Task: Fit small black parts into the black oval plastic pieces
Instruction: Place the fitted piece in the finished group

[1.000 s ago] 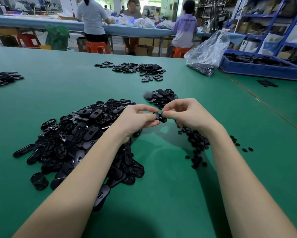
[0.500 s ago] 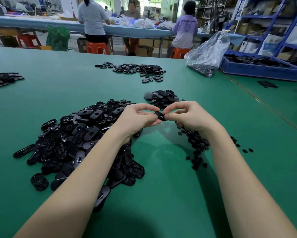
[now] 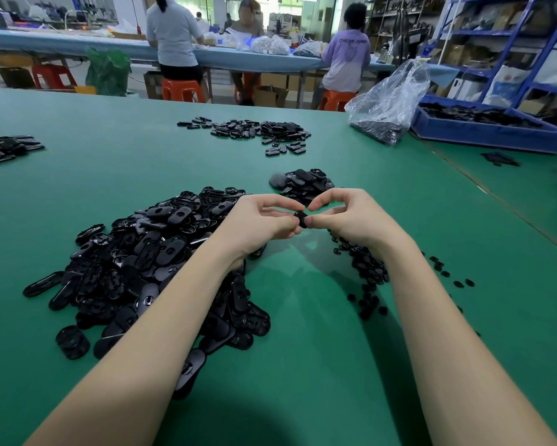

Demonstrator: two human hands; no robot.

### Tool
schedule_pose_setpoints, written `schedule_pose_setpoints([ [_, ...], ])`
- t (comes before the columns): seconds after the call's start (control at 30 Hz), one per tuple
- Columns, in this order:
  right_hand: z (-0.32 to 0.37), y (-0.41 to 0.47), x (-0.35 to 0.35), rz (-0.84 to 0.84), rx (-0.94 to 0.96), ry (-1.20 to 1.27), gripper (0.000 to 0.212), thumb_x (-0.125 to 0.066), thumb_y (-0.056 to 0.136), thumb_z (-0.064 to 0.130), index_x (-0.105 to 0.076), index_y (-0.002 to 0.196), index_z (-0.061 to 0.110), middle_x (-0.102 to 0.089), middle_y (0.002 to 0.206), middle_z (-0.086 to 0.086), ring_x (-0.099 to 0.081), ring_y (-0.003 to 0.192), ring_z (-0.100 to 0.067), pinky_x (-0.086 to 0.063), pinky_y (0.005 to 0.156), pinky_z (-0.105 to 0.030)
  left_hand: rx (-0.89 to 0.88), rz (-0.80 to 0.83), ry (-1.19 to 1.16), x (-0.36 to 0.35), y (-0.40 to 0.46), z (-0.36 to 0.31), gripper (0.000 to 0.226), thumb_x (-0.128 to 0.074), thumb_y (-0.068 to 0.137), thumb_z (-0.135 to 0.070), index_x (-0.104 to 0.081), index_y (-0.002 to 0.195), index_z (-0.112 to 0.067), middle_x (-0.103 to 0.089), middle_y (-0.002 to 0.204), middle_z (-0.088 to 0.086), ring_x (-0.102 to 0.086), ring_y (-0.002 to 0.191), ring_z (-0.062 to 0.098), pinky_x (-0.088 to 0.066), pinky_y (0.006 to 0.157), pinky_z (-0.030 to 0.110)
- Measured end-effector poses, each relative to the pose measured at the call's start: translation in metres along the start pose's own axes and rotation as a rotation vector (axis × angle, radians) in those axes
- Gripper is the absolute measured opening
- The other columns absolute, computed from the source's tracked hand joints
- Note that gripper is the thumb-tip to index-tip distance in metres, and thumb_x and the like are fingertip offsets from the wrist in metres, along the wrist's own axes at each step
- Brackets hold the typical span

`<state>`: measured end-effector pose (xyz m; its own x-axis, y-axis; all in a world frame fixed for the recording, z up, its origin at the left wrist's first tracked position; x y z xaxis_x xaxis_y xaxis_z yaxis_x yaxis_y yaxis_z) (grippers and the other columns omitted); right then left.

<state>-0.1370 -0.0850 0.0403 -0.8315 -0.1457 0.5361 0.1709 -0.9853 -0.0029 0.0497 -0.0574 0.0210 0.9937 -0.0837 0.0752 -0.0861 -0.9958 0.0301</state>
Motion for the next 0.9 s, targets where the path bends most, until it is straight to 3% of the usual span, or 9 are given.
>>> schedule_pose_setpoints([
  [0.17, -0.003, -0.001, -0.001, 0.041, 0.006, 0.019, 0.021, -0.087, 0.079, 0.038, -0.075, 0.093, 0.028, -0.067, 0.076, 0.008, -0.046, 0.048, -0.003, -0.041, 0.057, -0.022, 0.036, -0.003, 0.012, 0.001, 0.001, -0.002, 0.02, -0.066, 0.089, 0.001, -0.075, 0.099, -0.014, -0.078, 0.084, 0.011, -0.074, 0.081, 0.016, -0.061, 0.08, 0.026],
  [0.33, -0.007, -0.003, 0.0, 0.074, 0.002, 0.199, 0.021, -0.088, 0.075, 0.044, -0.078, 0.083, 0.028, -0.063, 0.072, 0.011, -0.043, 0.053, -0.008, -0.034, 0.054, -0.022, 0.077, -0.021, -0.102, 0.002, 0.002, -0.006, 0.021, -0.06, 0.089, 0.005, -0.071, 0.099, -0.009, -0.076, 0.08, 0.009, -0.071, 0.075, 0.016, -0.057, 0.07, 0.02],
  [0.47, -0.005, 0.0, -0.006, 0.065, 0.047, 0.207, 0.015, -0.087, 0.078, 0.042, -0.077, 0.078, 0.031, -0.065, 0.079, 0.003, -0.041, 0.052, -0.008, -0.035, 0.053, -0.023, 0.056, -0.075, -0.122, -0.003, 0.002, -0.004, 0.018, -0.069, 0.085, 0.004, -0.069, 0.099, -0.006, -0.073, 0.073, 0.002, -0.068, 0.07, 0.015, -0.058, 0.076, 0.021],
  [0.63, -0.004, 0.002, -0.008, 0.081, 0.081, 0.176, 0.013, -0.085, 0.083, 0.032, -0.075, 0.073, 0.033, -0.058, 0.065, 0.008, -0.041, 0.052, -0.01, -0.035, 0.05, -0.021, 0.058, -0.107, -0.084, -0.003, 0.002, -0.002, 0.017, -0.069, 0.086, 0.003, -0.069, 0.097, -0.009, -0.07, 0.074, 0.004, -0.065, 0.067, 0.015, -0.055, 0.073, 0.021],
  [0.9, -0.005, 0.005, -0.015, -0.005, 0.079, 0.13, 0.011, -0.08, 0.082, 0.021, -0.07, 0.076, 0.021, -0.051, 0.059, 0.01, -0.04, 0.049, -0.006, -0.033, 0.047, -0.019, 0.033, -0.143, 0.04, -0.004, 0.001, -0.001, 0.015, -0.073, 0.087, -0.003, -0.069, 0.095, -0.014, -0.074, 0.073, -0.002, -0.069, 0.07, 0.013, -0.056, 0.082, 0.026],
])
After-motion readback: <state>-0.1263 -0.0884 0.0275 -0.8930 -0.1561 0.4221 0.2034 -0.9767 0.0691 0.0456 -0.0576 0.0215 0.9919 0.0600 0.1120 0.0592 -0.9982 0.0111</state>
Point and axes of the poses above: each hand's wrist, its own y-axis towards the middle knuckle, its own x-axis out of the back of the hand, z = x × y, the point moved 1 cm from there along y, towards the middle knuckle
